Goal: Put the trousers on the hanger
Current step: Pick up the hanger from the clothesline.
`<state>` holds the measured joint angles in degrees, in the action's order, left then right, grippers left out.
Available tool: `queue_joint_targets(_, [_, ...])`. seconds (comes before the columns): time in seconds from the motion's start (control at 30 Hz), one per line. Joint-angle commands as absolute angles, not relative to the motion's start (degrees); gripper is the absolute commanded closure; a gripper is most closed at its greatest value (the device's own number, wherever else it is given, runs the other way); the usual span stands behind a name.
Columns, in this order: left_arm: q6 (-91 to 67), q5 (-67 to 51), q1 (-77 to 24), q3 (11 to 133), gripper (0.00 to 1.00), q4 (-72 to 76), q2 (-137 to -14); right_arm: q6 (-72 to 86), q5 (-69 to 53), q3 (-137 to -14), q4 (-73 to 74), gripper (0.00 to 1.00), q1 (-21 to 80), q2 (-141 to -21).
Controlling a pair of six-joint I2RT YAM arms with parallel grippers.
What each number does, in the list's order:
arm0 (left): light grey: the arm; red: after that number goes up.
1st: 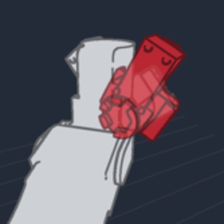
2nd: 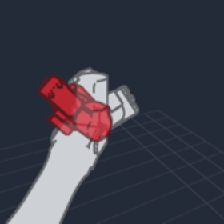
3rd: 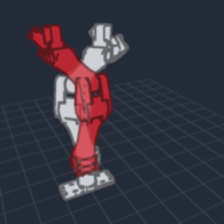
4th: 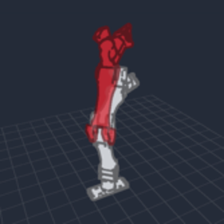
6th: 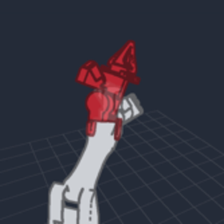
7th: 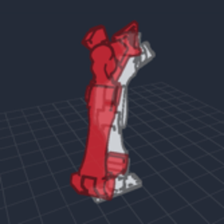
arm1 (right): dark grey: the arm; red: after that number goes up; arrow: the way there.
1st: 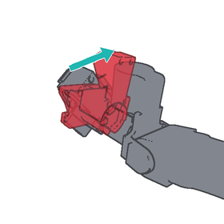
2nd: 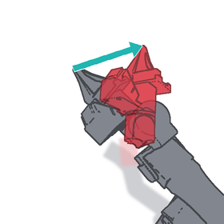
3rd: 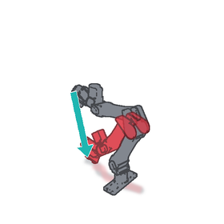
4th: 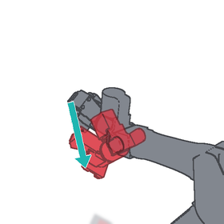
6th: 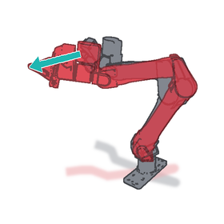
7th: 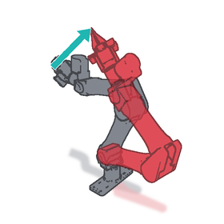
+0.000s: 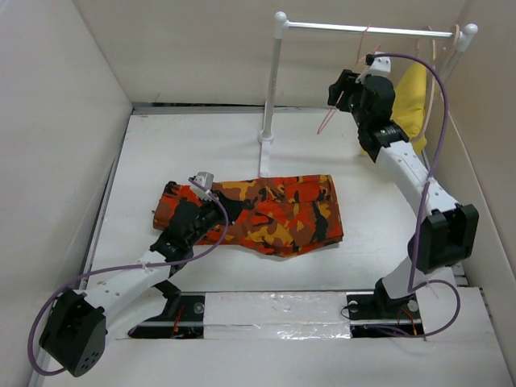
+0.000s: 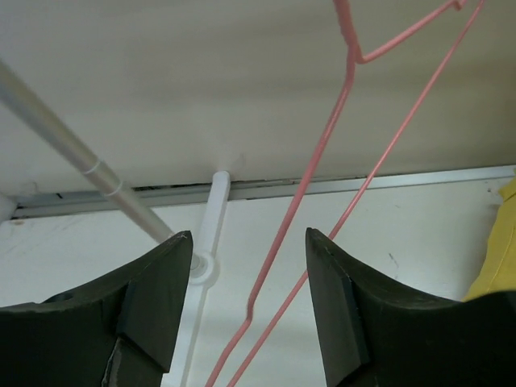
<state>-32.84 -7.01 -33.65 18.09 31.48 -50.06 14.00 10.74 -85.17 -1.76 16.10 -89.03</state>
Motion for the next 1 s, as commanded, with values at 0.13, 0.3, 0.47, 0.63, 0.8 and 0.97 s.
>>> queue_joint_targets(0.13, [-31.82,-8.44,-33.57,18.37,0.93,33.75,-49.66,17.84,4.25,-94.05,0.89,0.47,13.18,-96.76])
queue_joint_targets(0.3, [-31.73,-7.65,-33.57,18.54,0.93,33.66,-50.27,21.88,-2.18,-89.83,-5.87,0.82,10.47,-96.77])
queue_joint_targets(0.47, [-31.73,-7.91,-33.57,18.37,0.92,34.01,-50.10,23.38,-6.85,-84.20,-11.60,1.00,9.32,-93.52])
queue_joint_targets(0.63, [-31.47,-8.08,-33.57,18.63,0.76,34.19,-50.36,23.38,-10.98,-83.59,-12.57,1.00,8.09,-89.57])
queue_joint_targets(0.8, [-30.85,-6.94,-33.57,18.72,0.68,34.63,-51.41,22.41,-12.48,-79.56,-11.95,1.00,8.09,-86.05])
queue_joint_targets(0.97, [-30.24,-7.73,-33.57,19.86,0.63,37.00,-52.03,21.97,-13.62,-69.12,-13.70,1.00,8.09,-80.79])
